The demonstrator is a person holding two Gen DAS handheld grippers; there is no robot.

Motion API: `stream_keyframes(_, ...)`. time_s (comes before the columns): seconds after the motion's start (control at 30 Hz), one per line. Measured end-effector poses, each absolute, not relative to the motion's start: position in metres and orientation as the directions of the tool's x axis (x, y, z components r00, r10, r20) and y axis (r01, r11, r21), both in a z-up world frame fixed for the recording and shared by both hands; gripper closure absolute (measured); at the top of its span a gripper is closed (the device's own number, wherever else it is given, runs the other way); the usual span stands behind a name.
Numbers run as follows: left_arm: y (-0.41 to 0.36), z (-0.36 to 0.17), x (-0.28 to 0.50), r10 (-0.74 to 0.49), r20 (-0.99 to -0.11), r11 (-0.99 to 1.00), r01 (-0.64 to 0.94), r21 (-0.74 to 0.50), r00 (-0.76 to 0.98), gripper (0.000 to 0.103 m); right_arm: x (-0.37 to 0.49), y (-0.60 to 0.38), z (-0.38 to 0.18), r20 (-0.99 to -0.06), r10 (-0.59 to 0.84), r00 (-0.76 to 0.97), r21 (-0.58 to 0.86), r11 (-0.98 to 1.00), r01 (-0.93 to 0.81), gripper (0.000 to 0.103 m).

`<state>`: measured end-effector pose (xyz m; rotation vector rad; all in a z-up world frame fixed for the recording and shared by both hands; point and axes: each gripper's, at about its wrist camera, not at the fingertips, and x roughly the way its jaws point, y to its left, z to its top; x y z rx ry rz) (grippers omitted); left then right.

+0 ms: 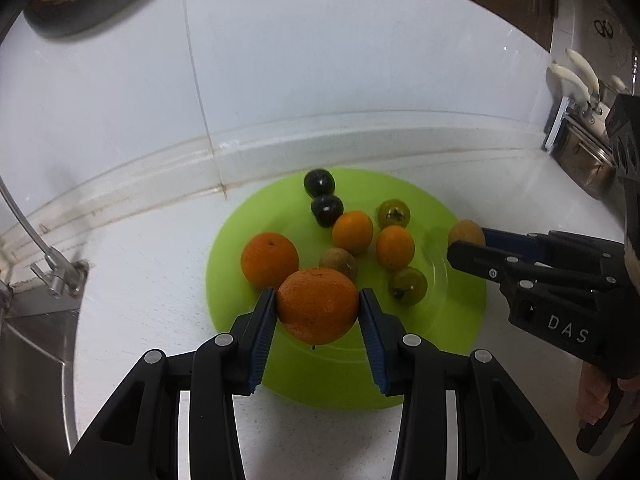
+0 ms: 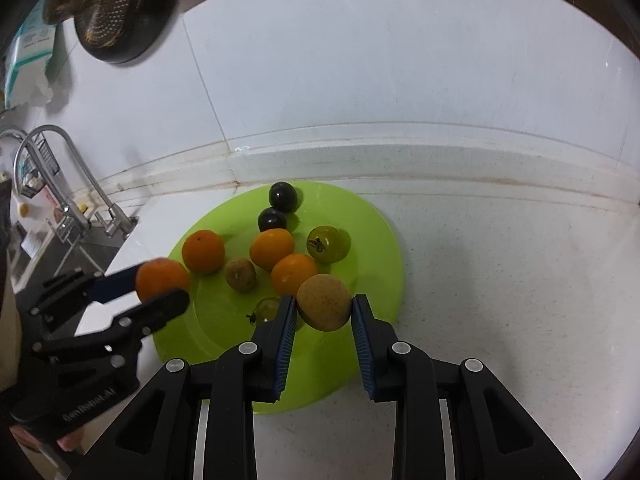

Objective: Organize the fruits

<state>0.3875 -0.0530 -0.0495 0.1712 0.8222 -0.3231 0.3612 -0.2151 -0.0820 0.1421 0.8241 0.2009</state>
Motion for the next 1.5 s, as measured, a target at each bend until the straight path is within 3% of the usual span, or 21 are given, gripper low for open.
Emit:
stream_keyframes(0.23,-0.059,-0.059,0.395,-0.177,-0.765,0.936,0.346,0.063,0.619,0.061,0.369,-0.213,-0.090,-0.721,0.237,0.651,0.209,0.970,-0.122,0.074)
stream_keyframes(0.27,-0.059,-0.059,0.396,-0.175,-0.766,0.936,0.347,0.066,0.618,0.057,0.369,-0.213,-0.090,-0.720,0.234,0.653,0.207,0.971,-0.120,0.073)
stream_keyframes(0.33,-0.058,-0.056,0.393,-0.168,-0.749,0.935,0.343,0.084,0.641,0.047,0.368,-0.213,-0.089,-0.718,0.236,0.654,0.210,0.970,-0.119,0.073)
stream_keyframes(0.43,-0.057,-0.046,0.384,-0.150,-0.716,0.935,0.334,0.121,0.681,0.046,0.363,-0.213,-0.086,-0.711,0.231,0.664,0.207,0.971,-0.116,0.066)
stream_keyframes(0.7,-0.040,-0.018,0.347,-0.151,-0.666,0.944,0.307,0.123,0.731,0.038,0.329,-0.207,-0.064,-0.681,0.176,0.711,0.151,0.984,-0.098,0.066)
stream_keyframes(0.77,-0.036,-0.013,0.338,-0.159,-0.660,0.944,0.309,0.116,0.734,0.037,0.313,-0.204,-0.056,-0.667,0.155,0.728,0.132,0.987,-0.089,0.060)
stream_keyframes(1.0,-0.024,0.011,0.294,-0.168,-0.606,0.948,0.296,0.118,0.777,0.030,0.268,-0.197,-0.031,-0.630,0.128,0.766,0.121,0.990,-0.066,0.054)
stream_keyframes(1.5,-0.014,0.049,0.194,-0.121,-0.513,0.968,0.215,0.129,0.850,0.018,0.177,-0.195,0.010,-0.563,0.132,0.816,0.120,0.990,-0.077,0.052)
